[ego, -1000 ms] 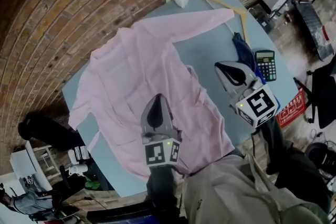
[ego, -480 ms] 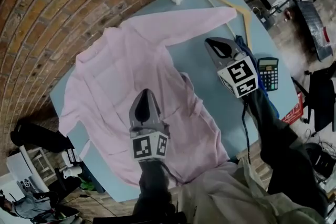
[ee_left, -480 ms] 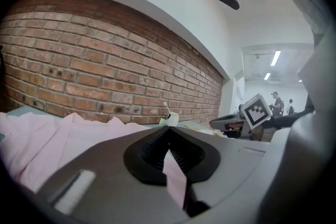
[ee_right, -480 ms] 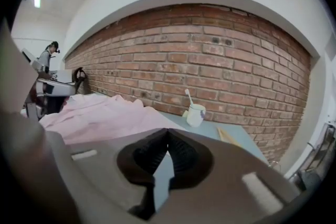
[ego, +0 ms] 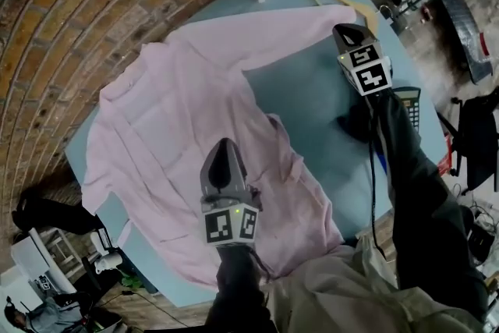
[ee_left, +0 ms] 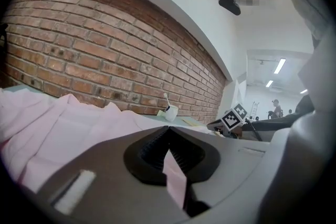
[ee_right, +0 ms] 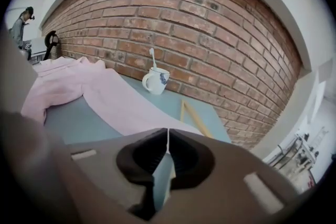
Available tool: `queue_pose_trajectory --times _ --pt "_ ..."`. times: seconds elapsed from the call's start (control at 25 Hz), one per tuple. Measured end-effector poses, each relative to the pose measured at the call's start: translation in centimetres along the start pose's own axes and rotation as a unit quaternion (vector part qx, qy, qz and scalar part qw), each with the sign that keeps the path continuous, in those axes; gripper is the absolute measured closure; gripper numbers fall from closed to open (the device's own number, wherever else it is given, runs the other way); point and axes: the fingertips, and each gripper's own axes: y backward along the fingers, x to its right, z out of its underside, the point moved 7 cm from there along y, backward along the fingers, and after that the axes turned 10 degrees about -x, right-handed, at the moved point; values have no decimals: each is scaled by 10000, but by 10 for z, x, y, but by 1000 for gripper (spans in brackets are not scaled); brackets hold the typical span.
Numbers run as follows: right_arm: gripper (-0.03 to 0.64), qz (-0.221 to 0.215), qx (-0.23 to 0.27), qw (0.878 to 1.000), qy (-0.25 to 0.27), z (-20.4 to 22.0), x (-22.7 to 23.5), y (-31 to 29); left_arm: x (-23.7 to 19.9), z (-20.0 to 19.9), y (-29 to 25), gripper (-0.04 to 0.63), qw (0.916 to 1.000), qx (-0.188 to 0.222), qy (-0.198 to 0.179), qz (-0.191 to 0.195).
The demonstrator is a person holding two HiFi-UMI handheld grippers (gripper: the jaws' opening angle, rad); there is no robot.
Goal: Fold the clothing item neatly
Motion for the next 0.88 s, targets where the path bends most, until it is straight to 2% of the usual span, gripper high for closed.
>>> queue_pose_trajectory --times 0.04,0.08,0.16,0.28,0.4,0.56,0.64,0.72,0.8,0.88 --pt "597 -86 -20 10000 -3 -1 -1 -4 1 2 -1 588 10000 -30 14 8" --pt "527 -243 -43 9997 -68 -1 -4 -8 2 4 -1 588 10000 -62 28 10" --pt "472 -557 -185 9981 -195 -1 -12 -17 3 9 -2 588 9999 -114 49 11" --pt "409 -567 -580 9966 150 1 -24 -32 5 14 0 588 9999 -156 57 16" --pt "385 -585 -822 9946 252 -3 -26 -47 3 16 2 588 9997 -221 35 -58" --pt "401 -807 -1015 9915 -132 -12 -18 -59 -4 22 7 588 9993 -300 41 -204" --pt "467 -1102 -1152 9871 -161 -15 -22 -61 -5 25 11 588 9991 -316 64 -274" --pt "576 -1222 -1286 9841 46 -17 -29 -60 -3 27 15 588 9990 -328 84 -305" --pt "592 -1117 -1382 9832 410 -17 -34 -59 0 28 20 588 9990 -314 91 -307" --pt "592 -953 -1267 9848 706 -19 -35 -51 2 26 28 588 9991 -276 96 -323"
